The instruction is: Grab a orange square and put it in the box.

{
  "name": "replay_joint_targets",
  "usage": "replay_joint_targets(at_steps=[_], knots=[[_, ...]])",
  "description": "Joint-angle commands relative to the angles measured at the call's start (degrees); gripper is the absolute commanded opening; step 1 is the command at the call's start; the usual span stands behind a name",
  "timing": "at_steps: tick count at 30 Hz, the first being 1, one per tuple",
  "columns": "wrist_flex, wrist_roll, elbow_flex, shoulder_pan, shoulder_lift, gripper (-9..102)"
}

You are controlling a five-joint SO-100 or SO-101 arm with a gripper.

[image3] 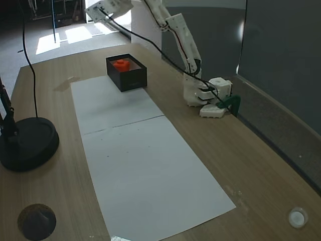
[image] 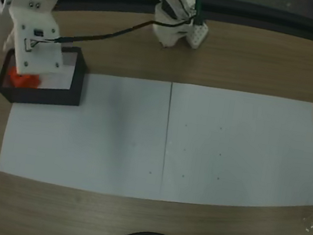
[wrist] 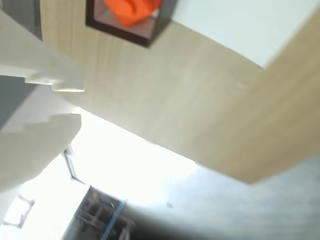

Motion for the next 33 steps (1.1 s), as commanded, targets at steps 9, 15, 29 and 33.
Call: replay_joint_targets(at_steps=[9,15,29,33], knots=[[0.3,0.5,19.4,-42.0,31.3,0],[0.0,0.4,38.3,-46.6,50.9,0],[-11.6,0.4,85.0,-42.2,98.9,0],[-14.9,0.4,96.0,-41.6,108.0,0]])
